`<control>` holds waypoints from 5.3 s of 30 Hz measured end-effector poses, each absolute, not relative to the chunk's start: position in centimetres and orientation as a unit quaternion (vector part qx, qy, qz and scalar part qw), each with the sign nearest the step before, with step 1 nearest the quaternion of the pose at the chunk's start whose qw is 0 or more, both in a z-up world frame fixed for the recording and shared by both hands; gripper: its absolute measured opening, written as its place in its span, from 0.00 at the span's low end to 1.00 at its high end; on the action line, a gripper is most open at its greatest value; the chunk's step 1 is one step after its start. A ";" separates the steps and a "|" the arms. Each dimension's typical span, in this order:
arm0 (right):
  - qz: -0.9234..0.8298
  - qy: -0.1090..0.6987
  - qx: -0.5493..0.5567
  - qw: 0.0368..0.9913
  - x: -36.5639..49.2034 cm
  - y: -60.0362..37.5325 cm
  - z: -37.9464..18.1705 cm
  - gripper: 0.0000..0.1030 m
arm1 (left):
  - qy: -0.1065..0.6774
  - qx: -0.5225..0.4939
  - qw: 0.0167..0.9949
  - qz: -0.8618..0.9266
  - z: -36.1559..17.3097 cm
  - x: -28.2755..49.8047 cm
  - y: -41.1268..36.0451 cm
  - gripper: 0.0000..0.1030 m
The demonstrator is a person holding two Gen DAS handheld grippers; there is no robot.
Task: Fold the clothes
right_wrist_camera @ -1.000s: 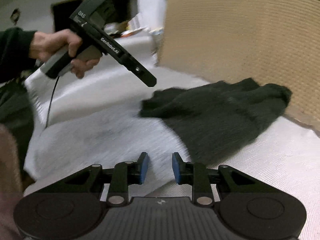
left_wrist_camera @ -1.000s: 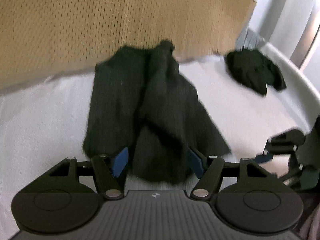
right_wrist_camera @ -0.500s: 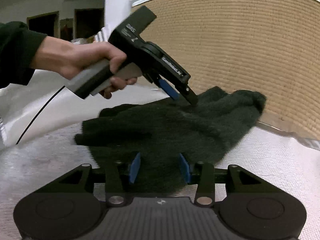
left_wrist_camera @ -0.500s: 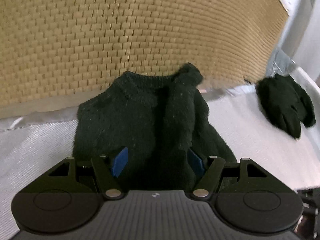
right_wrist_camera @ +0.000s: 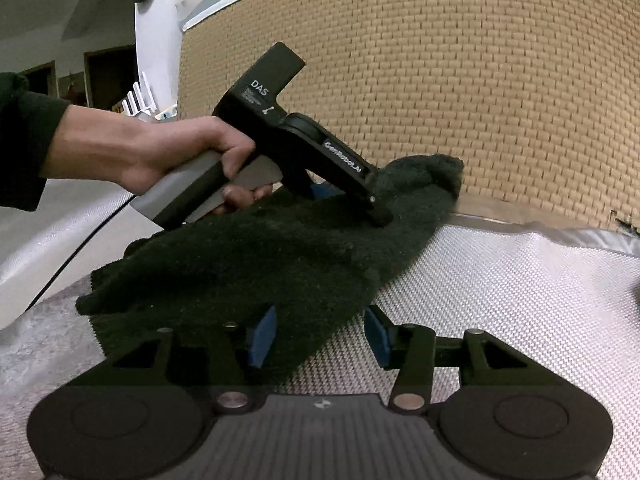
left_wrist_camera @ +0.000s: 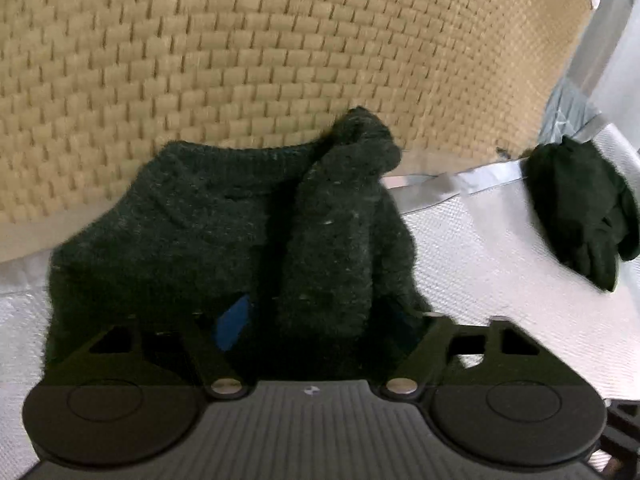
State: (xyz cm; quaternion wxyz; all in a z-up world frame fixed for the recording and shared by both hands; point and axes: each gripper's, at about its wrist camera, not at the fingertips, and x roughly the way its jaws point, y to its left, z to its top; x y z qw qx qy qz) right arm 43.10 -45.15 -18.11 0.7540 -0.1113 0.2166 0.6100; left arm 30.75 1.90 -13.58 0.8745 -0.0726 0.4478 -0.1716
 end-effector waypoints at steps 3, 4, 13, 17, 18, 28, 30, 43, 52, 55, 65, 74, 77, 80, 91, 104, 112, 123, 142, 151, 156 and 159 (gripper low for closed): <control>0.609 0.212 -0.117 0.756 42.9 -45.2 -18.0 0.51 | 0.437 -0.071 0.879 -0.176 -12.8 29.7 1.9 0.22; 0.609 0.212 -0.116 0.755 42.8 -45.2 -17.9 0.51 | 0.426 -0.062 0.885 -0.176 -12.3 29.2 1.9 0.20; 0.608 0.197 -0.116 0.760 41.1 -45.5 -16.9 0.51 | 0.338 -0.051 0.929 -0.142 -5.7 24.6 6.1 0.17; 0.618 0.186 -0.120 0.754 39.6 -45.4 -16.5 0.51 | 0.330 -0.054 0.937 -0.104 -4.4 23.7 9.3 0.17; 0.624 0.184 -0.120 0.750 39.3 -45.4 -16.3 0.51 | 0.334 -0.057 0.937 -0.090 -4.5 23.8 10.2 0.17; 0.649 0.169 -0.142 0.728 36.8 -44.5 -16.3 0.51 | 0.419 -0.168 0.892 -0.022 -11.5 25.4 15.4 0.40; 0.649 0.171 -0.142 0.728 37.1 -44.5 -16.4 0.51 | 0.414 -0.182 0.891 -0.039 -11.5 24.7 15.7 0.47; 0.641 0.180 -0.145 0.732 36.5 -45.6 -16.5 0.51 | 0.465 -0.189 0.851 -0.152 -11.0 15.5 16.7 0.65; 0.636 0.171 -0.171 0.732 35.4 -46.5 -16.3 0.51 | 0.453 -0.159 0.868 -0.130 -10.0 13.5 15.4 0.26; 0.637 0.170 -0.176 0.730 35.2 -46.8 -15.8 0.51 | 0.422 -0.140 0.888 -0.118 -7.6 12.4 15.6 0.24; 0.646 0.182 -0.184 0.718 33.8 -46.6 -16.6 0.51 | 0.446 -0.159 0.879 -0.061 -8.0 11.5 17.7 0.42; 0.653 0.195 -0.145 0.717 35.0 -47.7 -15.6 0.51 | 0.459 -0.169 0.861 -0.135 -7.9 9.0 17.3 0.67; 0.652 0.198 -0.152 0.716 34.7 -47.7 -15.5 0.51 | 0.469 -0.170 0.854 -0.148 -8.5 8.0 17.2 0.74; 0.652 0.190 -0.165 0.715 33.7 -47.7 -15.8 0.51 | 0.494 -0.164 0.840 -0.153 -9.9 7.3 16.9 0.70; 0.655 0.171 -0.192 0.711 31.6 -47.9 -15.1 0.51 | 0.448 -0.111 0.873 -0.158 -7.7 4.4 17.2 0.12; 0.674 0.175 -0.218 0.684 29.3 -47.4 -15.2 0.36 | 0.527 -0.078 0.822 -0.202 -10.8 1.1 15.3 0.21; 0.656 0.188 -0.227 0.694 29.2 -46.4 -15.5 0.33 | 0.534 0.005 0.826 -0.181 -9.7 -0.4 13.6 0.08; 0.648 0.182 -0.231 0.702 28.9 -46.6 -15.0 0.33 | 0.540 0.013 0.826 -0.158 -8.9 -4.0 15.5 0.09; 0.594 0.248 -0.419 0.641 27.1 -41.1 -17.5 0.34 | 0.584 0.102 0.792 -0.146 -9.4 -1.1 9.6 0.23; 0.598 0.264 -0.411 0.636 28.3 -41.3 -17.8 0.35 | 0.590 0.143 0.782 -0.140 -10.0 0.5 7.2 0.20; 0.600 0.262 -0.406 0.638 28.3 -41.5 -17.8 0.35 | 0.584 0.140 0.787 -0.137 -10.0 0.8 6.9 0.20; 0.601 0.262 -0.402 0.640 28.3 -41.6 -17.8 0.35 | 0.581 0.140 0.791 -0.131 -10.0 0.9 6.7 0.20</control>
